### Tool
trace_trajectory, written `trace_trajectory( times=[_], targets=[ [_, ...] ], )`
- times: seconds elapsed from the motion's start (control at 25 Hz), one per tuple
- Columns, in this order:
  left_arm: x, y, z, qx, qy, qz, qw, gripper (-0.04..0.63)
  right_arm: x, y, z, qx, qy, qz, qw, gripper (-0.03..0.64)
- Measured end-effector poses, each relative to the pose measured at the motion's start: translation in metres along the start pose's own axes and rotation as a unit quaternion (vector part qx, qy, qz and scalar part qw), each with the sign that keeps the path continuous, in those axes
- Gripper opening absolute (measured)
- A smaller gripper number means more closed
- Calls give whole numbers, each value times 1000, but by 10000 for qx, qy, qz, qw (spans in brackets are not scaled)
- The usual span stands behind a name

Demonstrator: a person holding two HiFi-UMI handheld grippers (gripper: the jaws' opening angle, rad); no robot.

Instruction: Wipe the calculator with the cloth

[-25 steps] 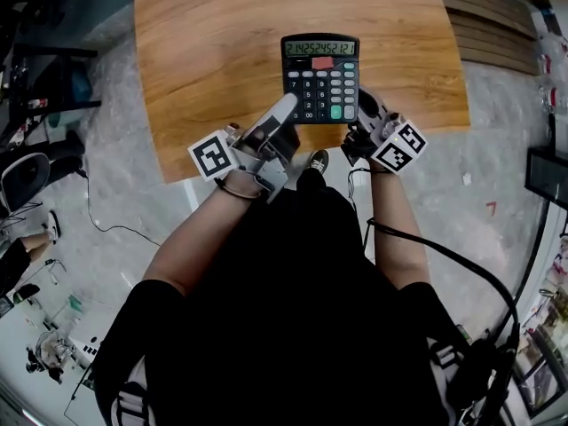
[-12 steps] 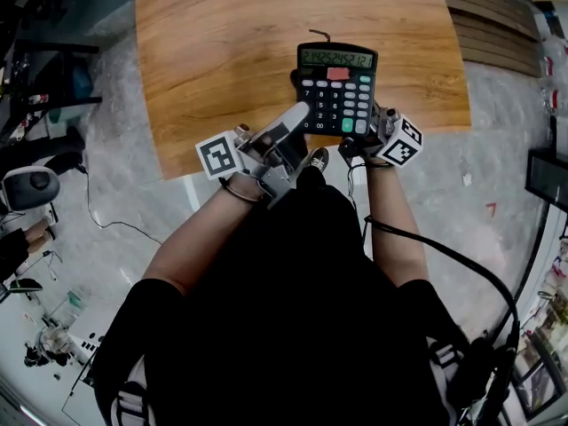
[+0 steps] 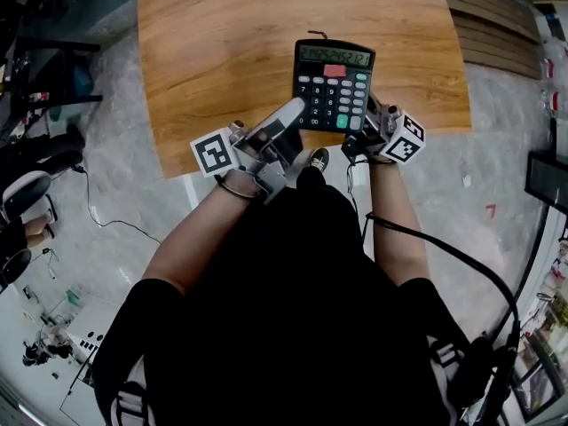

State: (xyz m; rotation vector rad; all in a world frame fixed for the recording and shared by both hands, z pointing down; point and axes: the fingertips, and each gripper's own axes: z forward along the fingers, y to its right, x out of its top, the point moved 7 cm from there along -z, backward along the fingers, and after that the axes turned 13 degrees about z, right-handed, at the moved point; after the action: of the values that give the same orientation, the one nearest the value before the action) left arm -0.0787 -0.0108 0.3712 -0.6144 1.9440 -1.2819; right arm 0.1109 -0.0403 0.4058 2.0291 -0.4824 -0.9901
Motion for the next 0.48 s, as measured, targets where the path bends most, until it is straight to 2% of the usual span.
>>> trace_trajectory(
  times=[0.2, 0.48],
  targets=[
    [2, 5, 2, 14, 153, 81, 9998, 71, -14, -12, -14, 218, -286, 188, 9992, 69],
    [-1, -3, 1, -64, -102, -48, 9999, 71, 23, 9, -7, -298, 263, -55, 9992, 69]
  ],
)
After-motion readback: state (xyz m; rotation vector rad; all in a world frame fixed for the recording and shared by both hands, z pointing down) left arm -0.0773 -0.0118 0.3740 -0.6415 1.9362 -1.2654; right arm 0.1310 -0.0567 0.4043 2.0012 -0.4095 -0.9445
